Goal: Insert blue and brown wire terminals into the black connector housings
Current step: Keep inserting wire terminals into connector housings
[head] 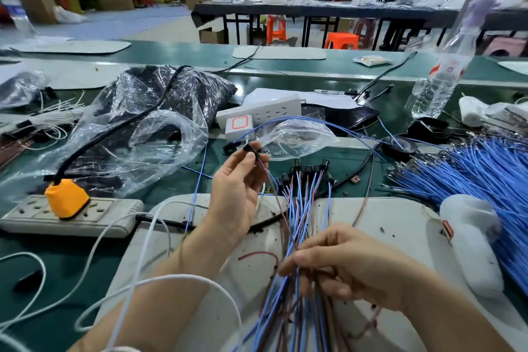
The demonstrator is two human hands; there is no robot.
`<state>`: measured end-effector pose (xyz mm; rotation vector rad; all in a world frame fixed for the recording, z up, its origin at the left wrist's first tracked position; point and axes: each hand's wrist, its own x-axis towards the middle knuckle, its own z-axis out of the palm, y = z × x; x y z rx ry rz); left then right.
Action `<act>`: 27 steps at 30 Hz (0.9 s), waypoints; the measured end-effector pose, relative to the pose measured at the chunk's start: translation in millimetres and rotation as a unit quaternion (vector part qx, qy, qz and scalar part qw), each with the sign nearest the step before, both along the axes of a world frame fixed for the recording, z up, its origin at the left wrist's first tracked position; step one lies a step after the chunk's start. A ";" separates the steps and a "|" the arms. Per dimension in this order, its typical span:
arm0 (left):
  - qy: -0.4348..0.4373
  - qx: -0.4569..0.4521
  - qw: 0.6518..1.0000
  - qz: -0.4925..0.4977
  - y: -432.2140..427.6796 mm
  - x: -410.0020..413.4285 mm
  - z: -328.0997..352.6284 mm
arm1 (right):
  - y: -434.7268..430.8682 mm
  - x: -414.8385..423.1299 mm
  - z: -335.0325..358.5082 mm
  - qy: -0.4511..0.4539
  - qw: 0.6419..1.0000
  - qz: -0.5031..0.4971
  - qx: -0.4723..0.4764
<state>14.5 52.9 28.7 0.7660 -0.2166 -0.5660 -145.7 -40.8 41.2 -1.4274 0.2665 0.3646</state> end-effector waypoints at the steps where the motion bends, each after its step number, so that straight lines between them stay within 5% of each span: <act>1: -0.059 0.026 0.998 0.006 0.9 -3.2 -0.2 | 0.0 1.0 -0.4 -0.005 0.999 -0.033 -0.008; 5: -0.420 0.148 0.895 0.024 2.7 -23.9 -3.1 | 0.5 8.8 -5.0 -0.078 0.973 -0.211 -0.056; 9: -0.577 0.180 0.796 0.027 3.3 -39.9 -3.1 | 2.6 12.5 -6.7 -0.198 0.924 -0.303 -0.119; 16: -0.634 0.157 0.753 0.082 1.5 -43.4 -6.0 | 1.6 13.6 -17.4 -0.284 0.858 -0.340 -0.261; 27: -0.640 0.158 0.746 0.092 2.1 -45.2 -7.1 | 0.7 13.2 -18.5 -0.304 0.823 -0.361 -0.315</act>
